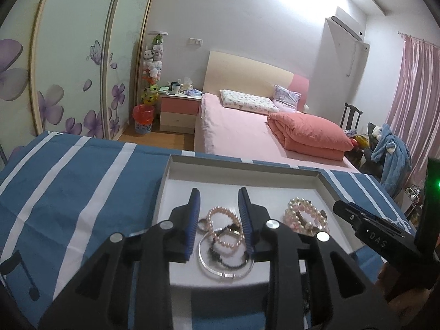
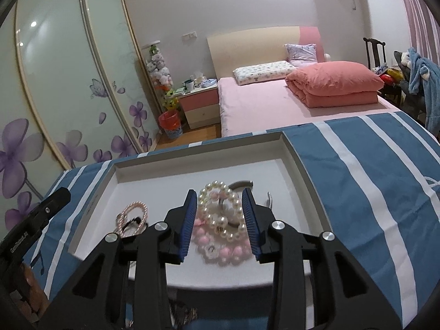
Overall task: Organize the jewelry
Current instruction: 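Open the right gripper to drop the pendant in the tray while the left releases the pink bracelet, then withdraw both grippers from the tray back over the remaining jewelry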
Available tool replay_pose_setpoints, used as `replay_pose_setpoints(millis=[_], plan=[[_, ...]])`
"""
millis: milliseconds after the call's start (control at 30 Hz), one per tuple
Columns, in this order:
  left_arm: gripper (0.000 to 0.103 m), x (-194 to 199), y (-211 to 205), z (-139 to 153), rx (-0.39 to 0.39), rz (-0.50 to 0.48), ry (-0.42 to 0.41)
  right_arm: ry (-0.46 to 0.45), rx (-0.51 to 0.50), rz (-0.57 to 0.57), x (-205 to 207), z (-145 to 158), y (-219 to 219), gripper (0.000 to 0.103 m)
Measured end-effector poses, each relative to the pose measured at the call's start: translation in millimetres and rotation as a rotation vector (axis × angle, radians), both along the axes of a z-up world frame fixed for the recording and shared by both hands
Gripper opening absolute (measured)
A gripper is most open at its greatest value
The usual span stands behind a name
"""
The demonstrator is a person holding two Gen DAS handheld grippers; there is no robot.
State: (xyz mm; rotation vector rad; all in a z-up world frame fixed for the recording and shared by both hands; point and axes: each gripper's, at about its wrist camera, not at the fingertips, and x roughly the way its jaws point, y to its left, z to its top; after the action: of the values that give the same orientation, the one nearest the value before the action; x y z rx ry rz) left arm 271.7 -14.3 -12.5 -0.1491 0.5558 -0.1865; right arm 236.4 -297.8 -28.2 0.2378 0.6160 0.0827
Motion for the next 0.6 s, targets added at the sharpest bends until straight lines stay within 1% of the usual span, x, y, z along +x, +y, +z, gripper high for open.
replay_pose_setpoints(millis=[100, 233, 333, 467, 567, 600], plan=[[0.03, -13.7, 4.2, 0.6, 0.006, -0.005, 0.008, 0.01, -0.004, 0.027, -12.5, 0.7, -0.3, 0.035], [0.038, -30.8, 11.6, -2.2, 0.022, -0.007, 0.034, 0.041, -0.024, 0.073, -28.0, -4.0, 4.6, 0.035], [0.042, -44.1, 18.6, -9.4, 0.039, -0.019, 0.072, 0.089, -0.034, 0.122, -38.7, -14.0, 9.7, 0.035], [0.043, -55.6, 30.0, -20.1, 0.059, -0.016, 0.118, 0.163, -0.047, 0.187, -42.8, -28.9, 23.8, 0.035], [0.045, -61.8, 38.9, -25.0, 0.059, 0.001, 0.139, 0.191, -0.05, 0.224, -44.5, -35.2, 38.0, 0.035], [0.045, -63.1, 43.7, -26.2, 0.056, 0.009, 0.146, 0.2, -0.048, 0.241, -44.0, -36.7, 44.4, 0.038]])
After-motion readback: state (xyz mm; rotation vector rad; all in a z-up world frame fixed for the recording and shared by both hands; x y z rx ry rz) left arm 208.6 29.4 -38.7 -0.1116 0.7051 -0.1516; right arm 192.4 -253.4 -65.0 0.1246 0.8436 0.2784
